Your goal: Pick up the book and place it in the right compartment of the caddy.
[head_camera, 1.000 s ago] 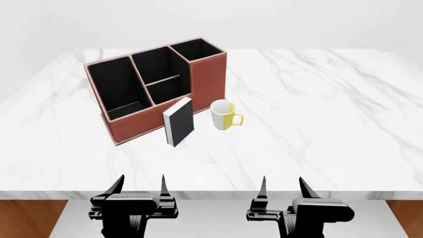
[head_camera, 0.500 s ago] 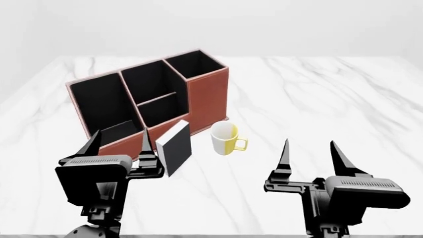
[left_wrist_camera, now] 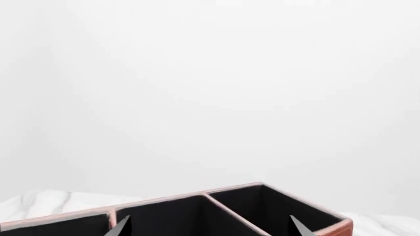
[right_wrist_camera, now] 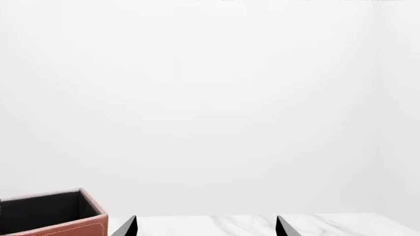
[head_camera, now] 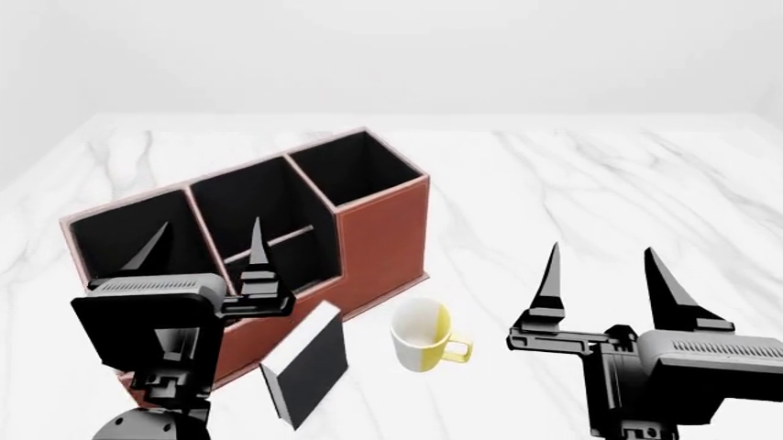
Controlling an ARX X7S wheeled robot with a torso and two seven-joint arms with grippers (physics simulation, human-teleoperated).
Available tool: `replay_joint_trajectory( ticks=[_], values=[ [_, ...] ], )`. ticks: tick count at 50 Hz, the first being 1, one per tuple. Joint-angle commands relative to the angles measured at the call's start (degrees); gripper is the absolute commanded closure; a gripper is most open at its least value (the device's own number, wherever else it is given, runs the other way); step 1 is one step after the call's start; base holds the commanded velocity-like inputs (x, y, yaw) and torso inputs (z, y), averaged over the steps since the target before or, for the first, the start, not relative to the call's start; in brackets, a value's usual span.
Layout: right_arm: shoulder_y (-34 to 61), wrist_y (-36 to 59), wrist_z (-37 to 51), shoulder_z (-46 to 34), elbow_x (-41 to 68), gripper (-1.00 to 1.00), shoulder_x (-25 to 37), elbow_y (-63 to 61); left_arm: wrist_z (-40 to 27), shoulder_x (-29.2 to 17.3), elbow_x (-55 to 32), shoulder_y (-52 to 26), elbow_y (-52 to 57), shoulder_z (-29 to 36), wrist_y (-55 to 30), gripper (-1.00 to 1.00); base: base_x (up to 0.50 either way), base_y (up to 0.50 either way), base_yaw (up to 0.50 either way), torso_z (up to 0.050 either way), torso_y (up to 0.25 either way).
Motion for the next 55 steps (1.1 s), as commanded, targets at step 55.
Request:
replay_joint_trajectory(
  ticks=[55],
  values=[
    [0.3, -2.4, 0.8, -2.1, 3.1, -1.00, 2.2, 2.9, 2.9, -24.1, -48.9, -15.4, 15.6, -3.9, -62.7, -1.00, 0.10, 0.00, 0.00, 0.000, 0.000]
  ],
)
